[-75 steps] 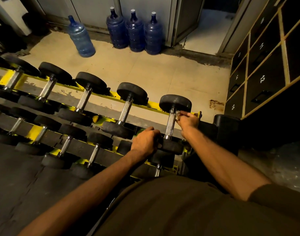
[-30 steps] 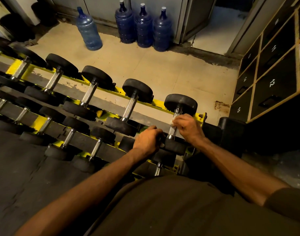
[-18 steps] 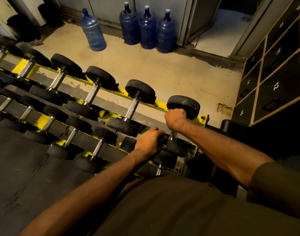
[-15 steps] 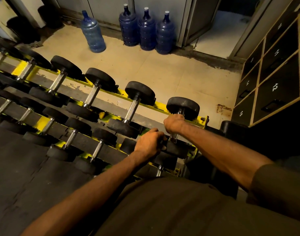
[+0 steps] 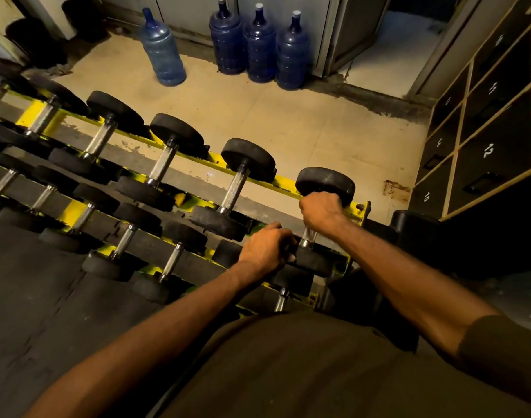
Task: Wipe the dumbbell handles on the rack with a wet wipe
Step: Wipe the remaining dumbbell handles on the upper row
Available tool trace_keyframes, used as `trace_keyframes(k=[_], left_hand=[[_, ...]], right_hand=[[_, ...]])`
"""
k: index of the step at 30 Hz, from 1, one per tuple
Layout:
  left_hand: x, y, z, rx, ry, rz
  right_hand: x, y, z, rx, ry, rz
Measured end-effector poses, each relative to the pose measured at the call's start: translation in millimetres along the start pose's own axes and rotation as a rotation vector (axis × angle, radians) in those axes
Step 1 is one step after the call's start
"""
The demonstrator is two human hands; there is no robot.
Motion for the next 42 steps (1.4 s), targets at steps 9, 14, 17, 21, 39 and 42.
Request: trace_keyframes(k=[9, 14, 17, 21, 39, 42], left_hand=[[2, -1, 2, 0.004, -0.012, 0.002], [3, 1, 1, 0.014, -0.007, 0.005], [3, 0, 0, -0.012, 0.012, -0.002], [2, -1, 0, -0.014, 0.015, -0.005], [0, -1, 3, -0.023, -0.003, -0.012], [1, -2, 4, -0.025, -0.001, -0.012]], right_hand=[[-19, -24, 19, -0.043, 0.386, -0.273], [-31, -48, 61, -0.415, 0.983, 0.054], [-17, -53, 73, -0.411, 1.227, 0.331], [-28, -25, 75, -0.265, 1.762, 0.776], [-32, -19, 68, -0.147, 2.417, 0.853], [-30, -14, 67, -0.119, 2.394, 0.853]])
Point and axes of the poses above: each hand's wrist, its own y-axis towards the middle knuckle, its own z-axis out of the palm, x = y × z, the point moved 2 cm from there along y, towards the middle knuckle
